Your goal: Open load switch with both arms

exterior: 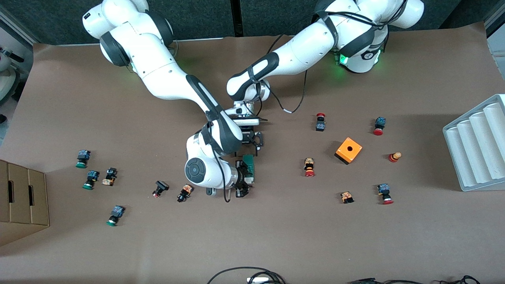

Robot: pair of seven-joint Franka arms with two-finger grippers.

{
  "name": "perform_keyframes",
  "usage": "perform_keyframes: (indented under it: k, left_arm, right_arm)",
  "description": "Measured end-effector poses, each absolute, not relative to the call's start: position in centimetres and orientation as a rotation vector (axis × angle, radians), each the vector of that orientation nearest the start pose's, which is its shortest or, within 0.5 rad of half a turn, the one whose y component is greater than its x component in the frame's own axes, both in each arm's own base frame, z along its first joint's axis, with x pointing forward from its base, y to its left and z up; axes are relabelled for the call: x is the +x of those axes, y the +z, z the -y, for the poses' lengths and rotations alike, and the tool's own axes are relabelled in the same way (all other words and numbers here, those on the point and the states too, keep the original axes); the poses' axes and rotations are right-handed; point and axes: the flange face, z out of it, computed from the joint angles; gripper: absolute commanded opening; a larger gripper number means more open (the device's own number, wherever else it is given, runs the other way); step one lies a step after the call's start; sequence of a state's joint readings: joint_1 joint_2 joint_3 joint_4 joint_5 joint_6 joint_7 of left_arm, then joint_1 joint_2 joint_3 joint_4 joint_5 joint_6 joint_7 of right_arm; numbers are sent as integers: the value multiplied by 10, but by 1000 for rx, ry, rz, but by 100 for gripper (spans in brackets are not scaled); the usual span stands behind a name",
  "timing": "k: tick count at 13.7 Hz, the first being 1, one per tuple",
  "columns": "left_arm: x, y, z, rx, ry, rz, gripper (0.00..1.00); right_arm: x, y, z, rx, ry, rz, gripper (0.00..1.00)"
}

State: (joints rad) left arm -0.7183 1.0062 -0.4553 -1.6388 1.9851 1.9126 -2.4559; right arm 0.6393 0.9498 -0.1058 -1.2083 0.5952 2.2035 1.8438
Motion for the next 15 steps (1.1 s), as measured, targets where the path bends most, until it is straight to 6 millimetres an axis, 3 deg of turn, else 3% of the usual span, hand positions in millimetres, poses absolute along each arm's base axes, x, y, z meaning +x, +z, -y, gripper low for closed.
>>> perform_keyframes:
  k: [2,4,6,8,15]
  left_arm:
    - [342,69,568,-2623,-1722,37,95]
    - [343,68,568,-2614,-1733,21,88]
    - [343,66,567,-2599,-1752,-4,81]
    - [342,65,568,-2587,-1765,-18,79]
    - [343,65,568,-2582,-1770,-19,78]
  right_arm:
    - [637,208,-428,-2015,520,-2084,40]
    - [636,209,-428,-2017,520,-2083,38]
    - [636,209,-429,-2018,520,-2082,30]
    - [636,209,-428,-2017,518,-2083,29]
    - [637,210,-428,-2022,510,-2081,29]
